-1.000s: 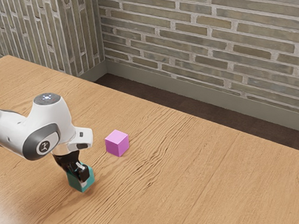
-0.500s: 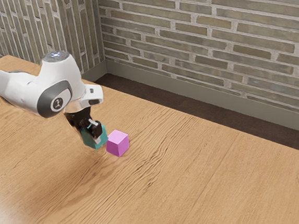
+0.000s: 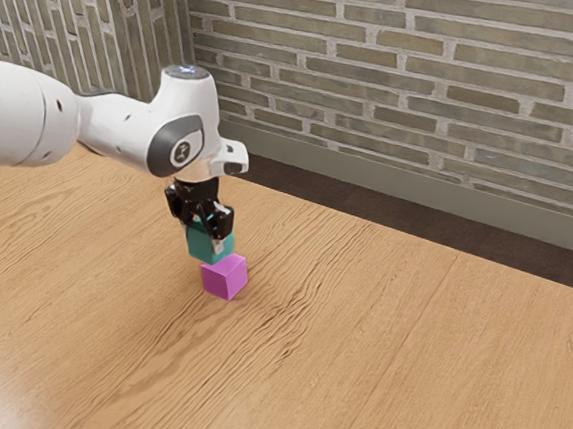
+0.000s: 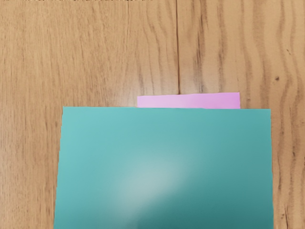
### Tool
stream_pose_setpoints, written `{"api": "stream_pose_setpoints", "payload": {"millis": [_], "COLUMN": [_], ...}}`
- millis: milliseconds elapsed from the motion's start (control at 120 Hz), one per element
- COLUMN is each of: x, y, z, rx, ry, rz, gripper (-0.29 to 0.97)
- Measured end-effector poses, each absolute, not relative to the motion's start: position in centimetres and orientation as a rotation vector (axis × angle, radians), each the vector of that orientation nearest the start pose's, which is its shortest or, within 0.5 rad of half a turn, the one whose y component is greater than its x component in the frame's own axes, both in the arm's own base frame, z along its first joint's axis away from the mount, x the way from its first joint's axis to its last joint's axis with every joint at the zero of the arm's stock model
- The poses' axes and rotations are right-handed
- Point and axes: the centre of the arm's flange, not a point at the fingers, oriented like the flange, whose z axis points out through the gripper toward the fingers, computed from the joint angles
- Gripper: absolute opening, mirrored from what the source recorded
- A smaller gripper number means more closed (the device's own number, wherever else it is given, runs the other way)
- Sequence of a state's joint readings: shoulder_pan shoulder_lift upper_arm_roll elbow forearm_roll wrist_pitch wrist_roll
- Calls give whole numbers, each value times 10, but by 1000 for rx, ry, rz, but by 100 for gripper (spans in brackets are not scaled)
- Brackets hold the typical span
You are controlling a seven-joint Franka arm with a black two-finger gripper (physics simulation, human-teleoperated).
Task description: Pick up the blue block with one arm, and put the blue block on the pink block with one arm
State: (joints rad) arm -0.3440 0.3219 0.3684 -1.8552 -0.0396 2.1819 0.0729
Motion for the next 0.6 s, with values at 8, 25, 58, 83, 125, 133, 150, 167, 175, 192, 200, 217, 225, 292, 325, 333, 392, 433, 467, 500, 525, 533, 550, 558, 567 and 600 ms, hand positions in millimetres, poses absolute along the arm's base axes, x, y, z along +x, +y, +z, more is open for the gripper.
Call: {"api": "stream_pose_setpoints", "payload": {"millis": [8, 25, 58, 83, 125, 133, 150, 167, 175, 192, 200, 217, 225, 292, 325, 333, 392, 433, 467, 500, 525, 533, 550, 558, 567, 600], "x": [629, 629, 630, 631, 633, 633, 634, 635, 635, 636, 636, 636, 636, 639, 641, 642, 645, 648, 650, 650, 650, 650, 650, 650, 650, 650], "y": [0, -1, -2, -3, -4, -4, -4, -5, -6, -7, -8, -9, -9, -11, -12, -12, -11, -9, -8, -8, -8, -8, -8, -8, -8, -8], "z": [361, 359, 354, 352, 350, 350, 349, 347, 347, 346, 346, 345, 345, 344, 343, 343, 343, 348, 353, 355, 355, 356, 356, 356, 356, 356], "rx": [-3058, -3056, -3053, -3050, -3046, -3045, -3041, -3036, -3033, -3028, -3025, -3021, -3019, -3005, -2999, -2997, -2991, -2990, -2997, -3007, -3015, -3017, -3022, -3024, -3026, -3032], "ry": [71, 77, 90, 101, 118, 122, 132, 142, 148, 163, 169, 181, 186, 218, 232, 234, 244, 244, 234, 221, 211, 208, 202, 199, 196, 186], "rz": [-35, -33, -27, -26, -32, -33, -33, -32, -33, -33, -33, -33, -33, -39, -41, -42, -45, -52, -59, -59, -57, -56, -54, -53, -52, -48], "gripper": [26, 26, 26, 26, 26, 26, 26, 26, 26, 26, 26, 25, 25, 25, 25, 25, 24, 24, 24, 24, 24, 24, 24, 24, 24, 24]}}
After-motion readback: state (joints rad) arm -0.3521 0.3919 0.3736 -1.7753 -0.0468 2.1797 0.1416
